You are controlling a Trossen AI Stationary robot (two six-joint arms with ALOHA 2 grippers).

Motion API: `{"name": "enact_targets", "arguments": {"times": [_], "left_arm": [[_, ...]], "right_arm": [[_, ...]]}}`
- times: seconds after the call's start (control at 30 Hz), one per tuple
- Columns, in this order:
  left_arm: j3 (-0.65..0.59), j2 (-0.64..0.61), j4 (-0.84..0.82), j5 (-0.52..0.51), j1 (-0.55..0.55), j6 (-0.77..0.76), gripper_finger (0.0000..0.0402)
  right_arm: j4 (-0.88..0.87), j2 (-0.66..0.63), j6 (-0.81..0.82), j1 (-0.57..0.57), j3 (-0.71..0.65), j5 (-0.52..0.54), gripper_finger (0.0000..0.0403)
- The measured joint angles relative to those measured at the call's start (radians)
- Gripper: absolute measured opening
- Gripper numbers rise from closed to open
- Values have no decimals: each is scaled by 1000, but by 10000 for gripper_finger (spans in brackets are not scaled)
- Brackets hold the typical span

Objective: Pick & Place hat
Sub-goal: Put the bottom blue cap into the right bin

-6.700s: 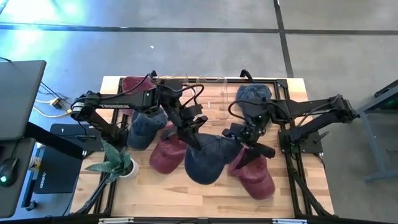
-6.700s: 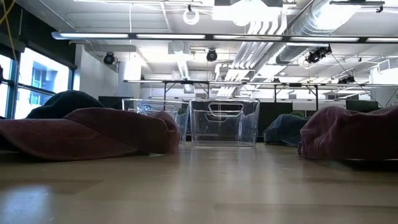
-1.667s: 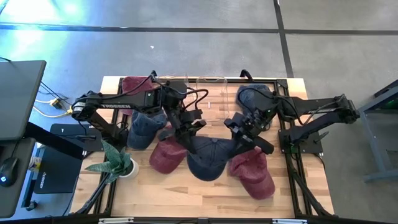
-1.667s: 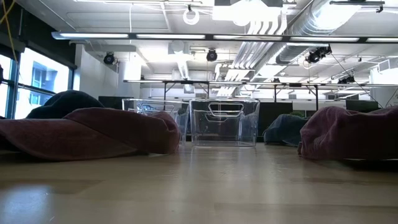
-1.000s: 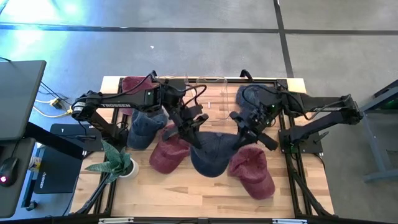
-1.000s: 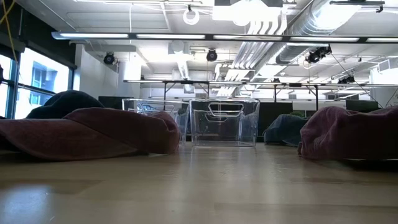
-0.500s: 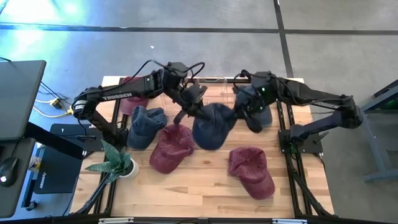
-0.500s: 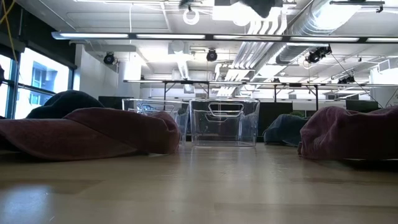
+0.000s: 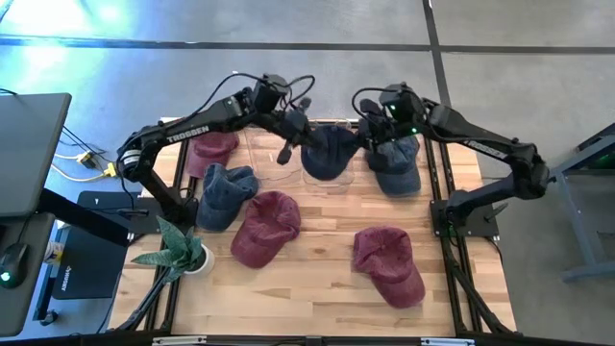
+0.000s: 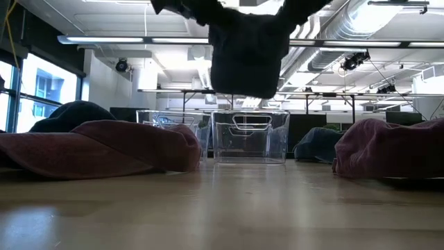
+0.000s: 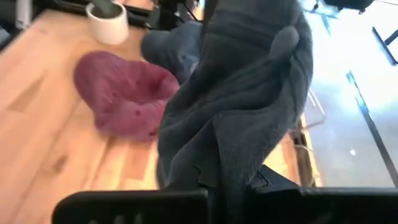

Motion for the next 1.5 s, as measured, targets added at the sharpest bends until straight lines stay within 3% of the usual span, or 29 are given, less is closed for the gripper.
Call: {"name": "enact_targets", "arguments": {"times": [0.17,0.6,0.93,1.1,1.27,1.5], "left_arm": [[2,47,19,-9,52,87,1],[3,177,70,-21,94,93,6],[1,250,-24,12,107,61,112],[2,247,-24,14,120,112,132],[2,247,-46,16,135,126,113],[2,247,-70,29,131,185,37]], "right_arm": [[24,50,-45,-57,0,35,3],[55,173,-166,-204,0,14,3],[-40,232,-170,-211,0,-108,13],[-108,230,-191,-216,0,-152,8],[-157,228,-153,-216,0,-224,26],[-170,228,-69,-216,0,-380,107]]}}
